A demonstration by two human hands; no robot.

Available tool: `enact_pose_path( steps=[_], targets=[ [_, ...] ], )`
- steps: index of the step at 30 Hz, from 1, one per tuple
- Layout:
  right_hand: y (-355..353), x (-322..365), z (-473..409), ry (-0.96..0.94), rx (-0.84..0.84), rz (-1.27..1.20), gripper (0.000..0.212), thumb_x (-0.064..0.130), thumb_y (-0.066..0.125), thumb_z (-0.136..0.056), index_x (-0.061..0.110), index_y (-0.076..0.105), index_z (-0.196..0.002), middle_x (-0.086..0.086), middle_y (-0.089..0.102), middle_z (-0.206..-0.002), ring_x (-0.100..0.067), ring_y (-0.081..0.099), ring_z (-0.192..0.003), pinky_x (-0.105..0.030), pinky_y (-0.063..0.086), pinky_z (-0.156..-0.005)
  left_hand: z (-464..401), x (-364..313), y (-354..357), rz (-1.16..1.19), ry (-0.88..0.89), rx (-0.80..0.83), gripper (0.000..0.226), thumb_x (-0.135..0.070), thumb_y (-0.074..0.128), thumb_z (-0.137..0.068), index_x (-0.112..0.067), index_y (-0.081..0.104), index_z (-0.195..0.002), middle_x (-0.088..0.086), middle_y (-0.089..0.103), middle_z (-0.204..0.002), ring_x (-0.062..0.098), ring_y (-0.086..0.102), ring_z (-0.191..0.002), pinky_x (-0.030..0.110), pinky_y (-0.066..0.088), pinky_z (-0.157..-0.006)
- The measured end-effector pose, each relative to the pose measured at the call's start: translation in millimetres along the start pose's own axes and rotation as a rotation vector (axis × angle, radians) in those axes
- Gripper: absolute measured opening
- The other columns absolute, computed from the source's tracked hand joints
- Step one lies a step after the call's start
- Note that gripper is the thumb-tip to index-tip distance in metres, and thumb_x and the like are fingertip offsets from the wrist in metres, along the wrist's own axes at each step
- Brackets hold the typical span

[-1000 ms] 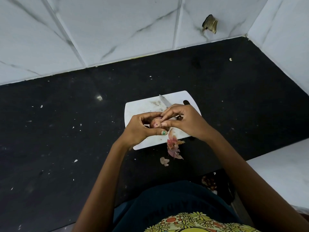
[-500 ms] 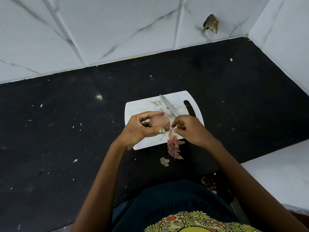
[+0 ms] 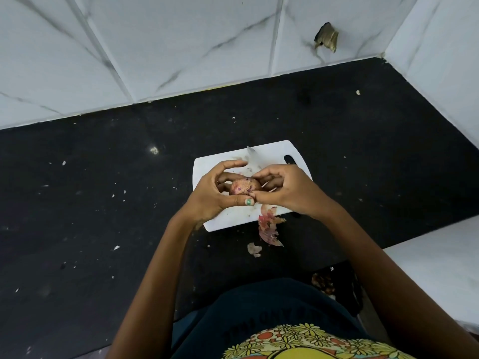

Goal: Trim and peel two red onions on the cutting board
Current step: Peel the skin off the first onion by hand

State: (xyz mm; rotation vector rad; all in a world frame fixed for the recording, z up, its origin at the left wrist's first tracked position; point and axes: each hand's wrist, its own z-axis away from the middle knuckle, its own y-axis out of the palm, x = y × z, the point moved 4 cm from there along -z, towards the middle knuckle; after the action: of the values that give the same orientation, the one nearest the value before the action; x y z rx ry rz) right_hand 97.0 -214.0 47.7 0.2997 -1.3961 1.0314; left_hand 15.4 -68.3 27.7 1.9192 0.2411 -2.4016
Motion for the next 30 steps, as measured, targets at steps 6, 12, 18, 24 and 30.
enact_pose_path(
  steps=[6, 12, 18, 24, 30],
  targets=[
    [-2.8, 2.6, -0.2, -0.014, 0.006, 0.011, 0.025, 0.007, 0.077, -0.074, 0.015, 0.069, -0.097, 0.003, 0.070, -0.086, -0.007, 0.069, -0.074, -0.019, 0.056, -0.069, 1.0, 1.3, 0.2, -0.007, -0.007, -0.002, 0.066, -0.003, 0.081, -0.067, -0.025, 0.055, -0.123, -0.003, 0.067, -0.106, 0.005, 0.065, -0.097, 0.015, 0.050, -0.079],
    [-3.9, 1.4, -0.5, -0.028, 0.024, 0.005, 0.024, 0.001, 0.072, -0.076, 0.008, 0.071, -0.099, 0.006, 0.070, -0.084, -0.003, 0.069, -0.074, -0.013, 0.053, -0.065, 2.7, 4.1, 2.1, 0.017, -0.024, 0.001, 0.065, -0.004, 0.080, -0.068, -0.027, 0.055, -0.123, -0.005, 0.068, -0.106, 0.006, 0.065, -0.098, 0.016, 0.051, -0.079],
    [-9.6, -4.3, -1.5, -0.017, -0.030, -0.072, 0.017, -0.001, 0.063, -0.084, 0.007, 0.072, -0.098, -0.004, 0.072, -0.092, -0.011, 0.071, -0.083, -0.019, 0.057, -0.068, 5.9, 7.0, 2.9, 0.081, -0.037, 0.006, 0.069, -0.012, 0.080, -0.065, -0.025, 0.054, -0.127, 0.001, 0.068, -0.113, 0.018, 0.064, -0.107, 0.025, 0.053, -0.086],
    [-5.9, -1.8, 1.2, -0.084, -0.012, -0.098, 0.021, 0.014, 0.077, -0.076, 0.018, 0.071, -0.096, 0.008, 0.071, -0.092, -0.002, 0.068, -0.085, -0.012, 0.051, -0.071, 5.3, 7.1, -1.0, 0.085, -0.041, -0.006, 0.070, -0.015, 0.080, -0.062, -0.023, 0.056, -0.127, -0.001, 0.070, -0.112, 0.020, 0.064, -0.108, 0.029, 0.052, -0.094],
    [-8.0, -9.6, -5.2, -0.107, -0.146, -0.082, 0.008, 0.012, 0.072, -0.082, 0.012, 0.073, -0.090, -0.001, 0.072, -0.086, -0.012, 0.067, -0.081, -0.025, 0.057, -0.069, 5.9, 8.0, 1.0, 0.134, -0.077, 0.041, 0.069, -0.012, 0.079, -0.064, -0.023, 0.055, -0.128, 0.001, 0.070, -0.111, 0.019, 0.065, -0.108, 0.028, 0.053, -0.091]
  ],
)
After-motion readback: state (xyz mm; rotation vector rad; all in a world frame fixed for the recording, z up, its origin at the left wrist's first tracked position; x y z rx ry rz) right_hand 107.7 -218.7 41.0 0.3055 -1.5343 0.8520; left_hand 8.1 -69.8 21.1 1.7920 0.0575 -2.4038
